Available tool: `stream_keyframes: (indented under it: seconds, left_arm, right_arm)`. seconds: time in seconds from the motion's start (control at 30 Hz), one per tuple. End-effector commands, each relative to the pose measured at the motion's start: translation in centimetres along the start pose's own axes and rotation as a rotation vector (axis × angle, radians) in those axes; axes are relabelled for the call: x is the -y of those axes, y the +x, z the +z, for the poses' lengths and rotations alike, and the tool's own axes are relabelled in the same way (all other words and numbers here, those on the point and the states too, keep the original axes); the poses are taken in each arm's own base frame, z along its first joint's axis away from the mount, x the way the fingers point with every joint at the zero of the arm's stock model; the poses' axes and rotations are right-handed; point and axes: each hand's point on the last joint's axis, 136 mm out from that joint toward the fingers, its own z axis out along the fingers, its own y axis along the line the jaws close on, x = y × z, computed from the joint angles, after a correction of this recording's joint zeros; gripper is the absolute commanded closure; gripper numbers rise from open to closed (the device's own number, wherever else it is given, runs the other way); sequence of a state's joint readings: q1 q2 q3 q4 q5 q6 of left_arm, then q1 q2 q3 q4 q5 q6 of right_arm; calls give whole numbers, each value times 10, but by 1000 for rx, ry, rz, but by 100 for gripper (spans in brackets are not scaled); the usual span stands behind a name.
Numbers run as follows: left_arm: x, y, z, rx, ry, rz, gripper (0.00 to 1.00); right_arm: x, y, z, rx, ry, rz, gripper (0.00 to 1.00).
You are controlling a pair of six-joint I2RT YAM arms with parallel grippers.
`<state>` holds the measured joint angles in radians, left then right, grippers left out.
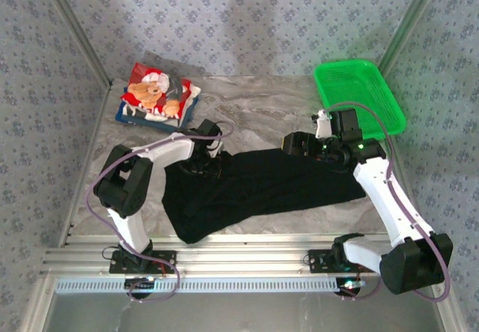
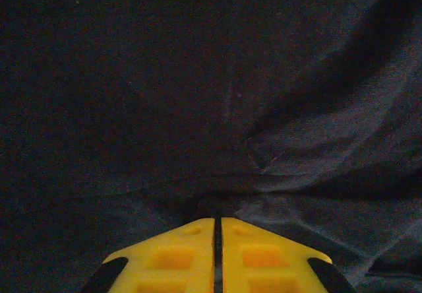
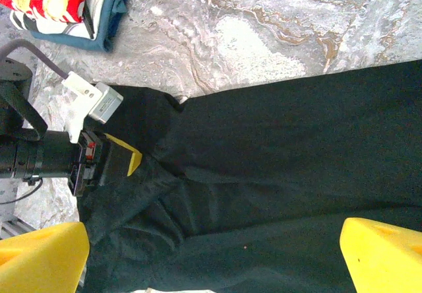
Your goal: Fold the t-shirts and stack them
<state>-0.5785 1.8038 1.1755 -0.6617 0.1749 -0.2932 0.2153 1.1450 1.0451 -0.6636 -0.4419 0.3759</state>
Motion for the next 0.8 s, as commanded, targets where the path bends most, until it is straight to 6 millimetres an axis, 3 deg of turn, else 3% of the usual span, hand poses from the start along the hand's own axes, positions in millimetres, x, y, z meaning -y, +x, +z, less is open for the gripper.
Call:
stream_keyframes:
  seconds: [0.0, 0.23, 0.5, 0.77]
  left_arm:
    - [14, 5, -17, 25, 1, 67, 94]
    - [40, 34, -29, 48, -17, 176, 95]
    - [71, 71, -24, 58, 33, 270, 93]
    - [103, 107, -21, 2, 155, 330, 77]
  right_arm:
    - [2, 0, -5, 5, 6, -3, 0]
    - [11, -2, -4, 13, 31, 13, 0]
    - [22, 0, 4, -15, 54, 43, 0]
    - [36, 8, 12, -50, 92, 75, 0]
